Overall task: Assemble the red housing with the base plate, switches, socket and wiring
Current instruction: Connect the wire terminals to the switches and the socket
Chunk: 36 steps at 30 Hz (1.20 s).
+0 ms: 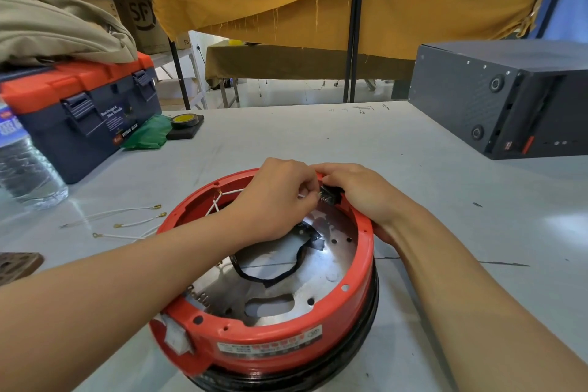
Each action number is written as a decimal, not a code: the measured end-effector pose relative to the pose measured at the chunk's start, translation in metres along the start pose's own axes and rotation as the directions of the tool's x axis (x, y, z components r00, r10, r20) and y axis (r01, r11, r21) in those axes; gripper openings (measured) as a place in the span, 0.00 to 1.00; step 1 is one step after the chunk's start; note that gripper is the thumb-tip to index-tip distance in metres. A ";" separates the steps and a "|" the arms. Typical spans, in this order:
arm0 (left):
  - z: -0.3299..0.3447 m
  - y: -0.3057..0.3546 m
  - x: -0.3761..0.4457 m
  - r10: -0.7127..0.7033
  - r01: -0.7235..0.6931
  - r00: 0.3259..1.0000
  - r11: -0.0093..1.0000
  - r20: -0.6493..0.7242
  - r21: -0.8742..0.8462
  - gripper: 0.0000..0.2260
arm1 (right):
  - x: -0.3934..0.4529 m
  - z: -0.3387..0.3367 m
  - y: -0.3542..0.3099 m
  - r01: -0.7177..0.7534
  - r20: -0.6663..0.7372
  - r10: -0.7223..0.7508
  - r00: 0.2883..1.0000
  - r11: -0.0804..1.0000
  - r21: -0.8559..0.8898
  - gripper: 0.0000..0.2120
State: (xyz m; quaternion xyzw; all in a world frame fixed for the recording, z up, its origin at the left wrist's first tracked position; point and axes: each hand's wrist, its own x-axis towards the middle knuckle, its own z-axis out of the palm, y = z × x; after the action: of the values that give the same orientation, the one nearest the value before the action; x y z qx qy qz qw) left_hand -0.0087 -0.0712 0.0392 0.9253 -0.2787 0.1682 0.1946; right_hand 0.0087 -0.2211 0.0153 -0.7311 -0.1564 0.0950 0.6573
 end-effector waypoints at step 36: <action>-0.046 -0.084 -0.063 -0.629 0.543 0.772 0.579 0.090 -0.608 0.10 | -0.001 -0.008 -0.004 -0.169 -0.370 0.128 0.920 0.982 -0.079 0.07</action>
State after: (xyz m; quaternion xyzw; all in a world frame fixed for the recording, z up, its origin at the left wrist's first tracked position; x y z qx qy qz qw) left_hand -0.0189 0.0425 0.0309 0.8386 0.0187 0.0586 0.5413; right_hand 0.0099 -0.2291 0.0197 -0.7806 0.0190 -0.0010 0.6247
